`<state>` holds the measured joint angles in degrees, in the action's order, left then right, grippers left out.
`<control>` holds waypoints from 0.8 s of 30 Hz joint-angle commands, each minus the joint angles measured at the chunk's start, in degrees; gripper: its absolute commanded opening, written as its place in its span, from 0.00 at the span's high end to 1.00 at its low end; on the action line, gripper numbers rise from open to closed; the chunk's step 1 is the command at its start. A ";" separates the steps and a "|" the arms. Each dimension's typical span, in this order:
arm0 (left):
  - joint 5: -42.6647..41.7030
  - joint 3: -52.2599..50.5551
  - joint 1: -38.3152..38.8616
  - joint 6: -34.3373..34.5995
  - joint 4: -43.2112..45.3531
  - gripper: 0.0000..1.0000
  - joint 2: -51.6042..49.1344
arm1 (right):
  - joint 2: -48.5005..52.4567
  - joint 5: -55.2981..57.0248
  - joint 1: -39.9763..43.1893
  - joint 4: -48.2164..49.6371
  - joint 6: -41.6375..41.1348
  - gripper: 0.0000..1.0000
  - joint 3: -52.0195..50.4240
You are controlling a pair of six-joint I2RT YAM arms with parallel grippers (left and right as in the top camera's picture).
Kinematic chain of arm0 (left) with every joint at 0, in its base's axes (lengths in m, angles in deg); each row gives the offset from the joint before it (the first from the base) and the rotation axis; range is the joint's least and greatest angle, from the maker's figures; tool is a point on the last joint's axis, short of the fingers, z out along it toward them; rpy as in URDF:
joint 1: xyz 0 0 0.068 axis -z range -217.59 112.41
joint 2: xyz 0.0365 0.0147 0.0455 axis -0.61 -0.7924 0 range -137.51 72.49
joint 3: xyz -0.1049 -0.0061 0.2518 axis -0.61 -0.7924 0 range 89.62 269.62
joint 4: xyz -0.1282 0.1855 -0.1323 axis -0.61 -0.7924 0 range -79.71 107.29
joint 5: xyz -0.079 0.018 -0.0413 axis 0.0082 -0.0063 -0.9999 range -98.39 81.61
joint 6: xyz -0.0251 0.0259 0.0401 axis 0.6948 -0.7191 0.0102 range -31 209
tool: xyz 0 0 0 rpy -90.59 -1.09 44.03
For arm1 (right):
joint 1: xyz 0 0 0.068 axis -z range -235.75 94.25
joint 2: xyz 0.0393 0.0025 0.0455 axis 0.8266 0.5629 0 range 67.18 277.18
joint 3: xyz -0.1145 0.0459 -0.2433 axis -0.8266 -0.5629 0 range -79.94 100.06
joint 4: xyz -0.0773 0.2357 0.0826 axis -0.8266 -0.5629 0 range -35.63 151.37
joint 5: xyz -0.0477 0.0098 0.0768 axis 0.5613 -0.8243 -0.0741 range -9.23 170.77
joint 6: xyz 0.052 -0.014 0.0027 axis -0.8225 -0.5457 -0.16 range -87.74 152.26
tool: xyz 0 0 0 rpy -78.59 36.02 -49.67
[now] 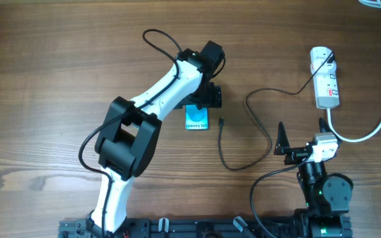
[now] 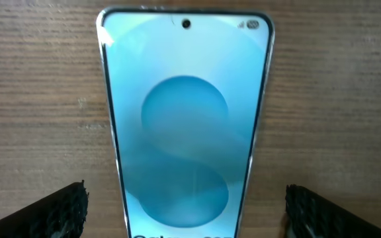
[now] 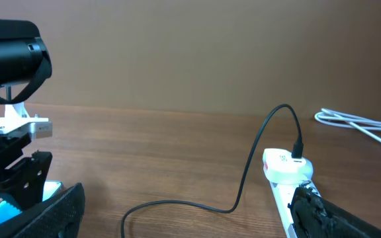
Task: Plug charger to phone and switch on socket
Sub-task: 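Lower the left gripper and close it on the phone's bottom edge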
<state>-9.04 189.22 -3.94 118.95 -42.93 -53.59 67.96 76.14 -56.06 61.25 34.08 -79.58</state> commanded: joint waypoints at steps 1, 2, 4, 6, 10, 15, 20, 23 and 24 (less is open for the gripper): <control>0.94 -0.37 -0.37 0.96 0.50 0.00 -0.59 | -0.50 0.76 0.24 0.17 0.13 0.00 -0.07; 0.94 -0.37 -0.37 0.98 0.52 0.00 -0.76 | -0.50 0.76 0.24 0.20 0.13 0.00 -0.07; 0.96 -0.37 -0.39 0.98 0.66 0.00 -1.25 | -0.50 0.76 0.24 0.17 0.15 0.00 -0.07; 0.96 -0.37 -0.39 0.98 0.83 0.00 -1.90 | -0.50 0.76 0.24 0.17 0.13 0.00 -0.07; 0.96 -0.37 -0.39 0.96 0.94 0.00 -3.93 | -0.50 0.76 0.24 0.17 0.15 0.00 -0.07; 0.96 -0.37 -0.46 0.70 0.94 0.00 -5.18 | -0.50 0.76 0.24 0.20 0.13 0.00 -0.07; 0.96 -0.37 -0.50 0.50 0.92 0.00 -5.20 | -0.50 0.76 0.24 0.20 0.13 0.00 -0.07; 0.90 -0.37 -0.50 0.52 0.92 0.00 -5.20 | -0.50 0.76 0.24 0.17 0.13 0.00 -0.07; 0.68 -0.37 -0.50 0.52 0.92 0.00 -5.20 | -0.50 0.76 0.24 0.20 0.13 0.00 -0.07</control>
<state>-8.69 189.28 -4.12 119.15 -42.17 -57.40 67.96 76.14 -56.06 61.27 34.08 -79.58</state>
